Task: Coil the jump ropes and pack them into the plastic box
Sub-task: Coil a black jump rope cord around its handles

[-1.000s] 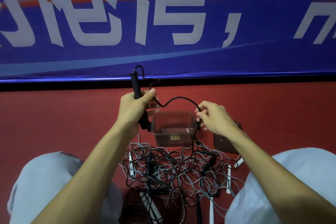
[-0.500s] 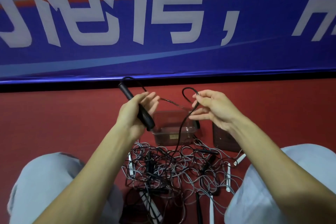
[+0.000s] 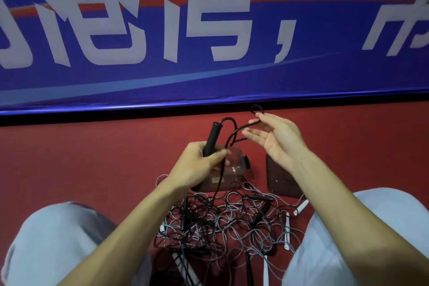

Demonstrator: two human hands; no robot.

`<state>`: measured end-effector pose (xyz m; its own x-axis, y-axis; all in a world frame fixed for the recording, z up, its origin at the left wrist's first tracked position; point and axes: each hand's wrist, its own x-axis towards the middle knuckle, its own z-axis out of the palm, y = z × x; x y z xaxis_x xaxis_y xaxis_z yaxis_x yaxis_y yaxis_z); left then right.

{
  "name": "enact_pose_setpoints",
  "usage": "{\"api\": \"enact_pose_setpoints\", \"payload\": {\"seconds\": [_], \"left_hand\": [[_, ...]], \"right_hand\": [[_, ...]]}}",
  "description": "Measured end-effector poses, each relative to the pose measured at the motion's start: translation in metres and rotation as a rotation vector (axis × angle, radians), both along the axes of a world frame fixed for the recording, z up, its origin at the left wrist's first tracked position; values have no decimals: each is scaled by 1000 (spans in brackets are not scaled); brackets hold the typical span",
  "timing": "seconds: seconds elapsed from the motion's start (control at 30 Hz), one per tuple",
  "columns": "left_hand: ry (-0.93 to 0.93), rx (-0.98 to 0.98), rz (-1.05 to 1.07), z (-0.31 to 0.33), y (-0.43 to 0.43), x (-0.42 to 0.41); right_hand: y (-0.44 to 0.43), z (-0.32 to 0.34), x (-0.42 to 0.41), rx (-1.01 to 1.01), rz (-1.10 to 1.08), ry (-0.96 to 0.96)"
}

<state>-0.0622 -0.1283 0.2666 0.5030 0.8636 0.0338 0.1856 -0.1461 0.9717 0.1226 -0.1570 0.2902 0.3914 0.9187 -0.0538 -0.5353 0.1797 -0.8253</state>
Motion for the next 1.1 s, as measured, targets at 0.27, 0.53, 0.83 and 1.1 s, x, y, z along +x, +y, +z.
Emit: {"api": "enact_pose_setpoints", "payload": {"seconds": [0.27,0.53,0.83,1.1], "left_hand": [[-517,-380,172,15,7,-1],[-1019,-634,122,36,16,-19],[-1030,-553,113,39,16,-25],[-475,-230,147,17,18,-9]], "right_hand": [[1,-11,-17,-166,70,-620],[0,-29,-34,-67,459,-940],[8,-36,-39,-26,343,-1057],[-4,-8,-25,96,74,-675]]}}
